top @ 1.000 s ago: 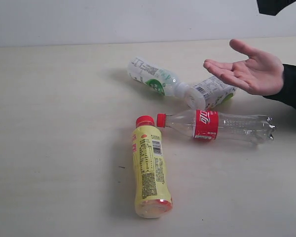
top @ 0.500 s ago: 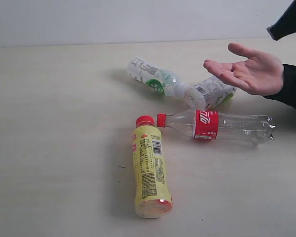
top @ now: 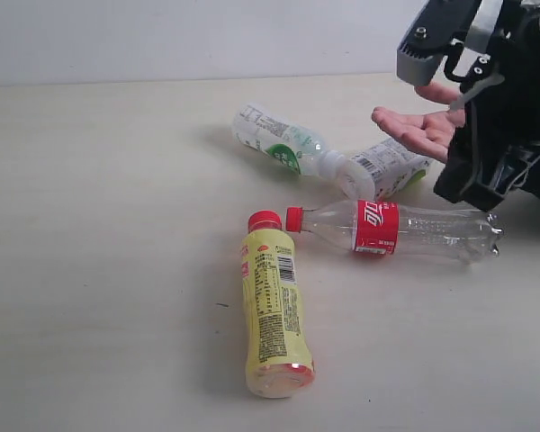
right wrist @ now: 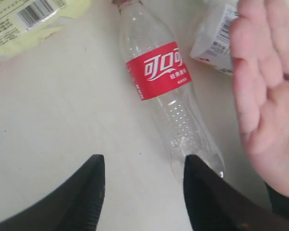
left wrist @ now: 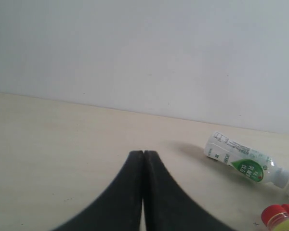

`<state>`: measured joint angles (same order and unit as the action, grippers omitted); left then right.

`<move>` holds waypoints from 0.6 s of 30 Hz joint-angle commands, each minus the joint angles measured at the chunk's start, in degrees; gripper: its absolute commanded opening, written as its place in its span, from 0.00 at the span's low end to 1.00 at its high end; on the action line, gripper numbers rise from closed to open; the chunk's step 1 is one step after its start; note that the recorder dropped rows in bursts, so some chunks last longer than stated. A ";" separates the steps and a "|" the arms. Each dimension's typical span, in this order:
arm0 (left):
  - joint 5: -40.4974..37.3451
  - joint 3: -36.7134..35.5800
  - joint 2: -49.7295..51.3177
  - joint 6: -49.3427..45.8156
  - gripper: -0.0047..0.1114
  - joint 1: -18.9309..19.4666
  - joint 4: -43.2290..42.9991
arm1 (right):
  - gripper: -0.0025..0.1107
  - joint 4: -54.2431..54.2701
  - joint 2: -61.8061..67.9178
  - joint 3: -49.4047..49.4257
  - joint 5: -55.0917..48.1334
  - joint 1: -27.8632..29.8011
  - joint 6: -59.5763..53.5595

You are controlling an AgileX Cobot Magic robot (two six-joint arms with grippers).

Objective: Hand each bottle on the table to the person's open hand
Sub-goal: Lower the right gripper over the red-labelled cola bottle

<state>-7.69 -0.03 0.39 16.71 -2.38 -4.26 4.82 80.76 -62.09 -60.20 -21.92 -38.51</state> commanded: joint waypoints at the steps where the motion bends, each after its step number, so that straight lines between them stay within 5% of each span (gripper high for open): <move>1: -0.01 0.03 -0.39 0.03 0.06 0.06 -0.28 | 0.49 0.20 0.17 2.94 2.61 -0.07 -3.78; 18: -0.04 0.03 -0.39 0.03 0.06 -1.62 -0.28 | 0.54 -0.91 11.36 4.04 9.95 -0.07 -11.43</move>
<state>-7.69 -0.03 0.39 16.71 -3.62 -4.26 4.65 90.56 -58.42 -51.80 -21.92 -48.42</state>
